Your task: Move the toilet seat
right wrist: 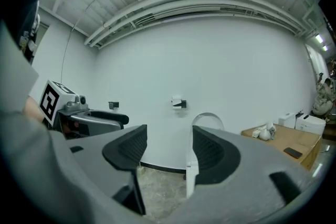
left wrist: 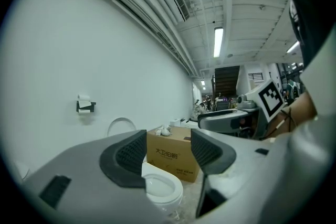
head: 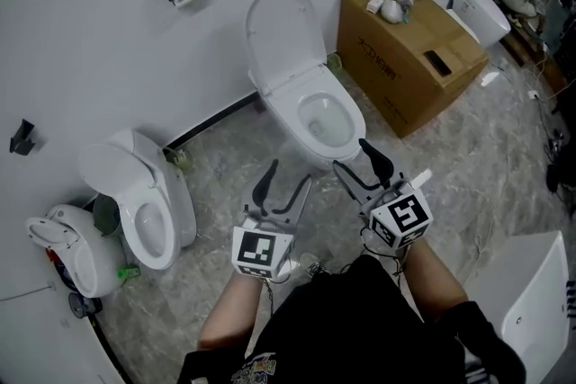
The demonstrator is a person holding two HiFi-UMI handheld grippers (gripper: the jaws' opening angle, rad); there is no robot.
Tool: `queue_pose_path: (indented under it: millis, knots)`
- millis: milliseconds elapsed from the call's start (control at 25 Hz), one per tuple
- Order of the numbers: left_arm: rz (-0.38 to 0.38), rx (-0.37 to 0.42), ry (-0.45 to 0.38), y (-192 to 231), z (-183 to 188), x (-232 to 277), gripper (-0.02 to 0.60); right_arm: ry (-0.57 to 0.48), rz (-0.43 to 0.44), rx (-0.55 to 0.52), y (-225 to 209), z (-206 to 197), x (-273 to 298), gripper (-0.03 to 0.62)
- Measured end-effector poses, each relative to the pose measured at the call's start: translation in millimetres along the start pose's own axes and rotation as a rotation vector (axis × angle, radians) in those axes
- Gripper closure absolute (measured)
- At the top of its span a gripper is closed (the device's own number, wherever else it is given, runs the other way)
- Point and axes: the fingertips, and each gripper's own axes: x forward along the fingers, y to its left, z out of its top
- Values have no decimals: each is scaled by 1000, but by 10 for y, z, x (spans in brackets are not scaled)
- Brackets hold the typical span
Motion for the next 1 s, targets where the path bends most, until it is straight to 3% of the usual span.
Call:
queue_pose_path:
  millis: [160,480,1000]
  knots:
    - [-4,11,4,42,-19,-4,322,3,2,-3,24,0,59,286]
    - [7,1,33,145,-46,198,318,-10,4,24,-228,-26,280,276]
    - [40,22,62,591,50,1476,318,-26,42,89,-1411,3,1206,279]
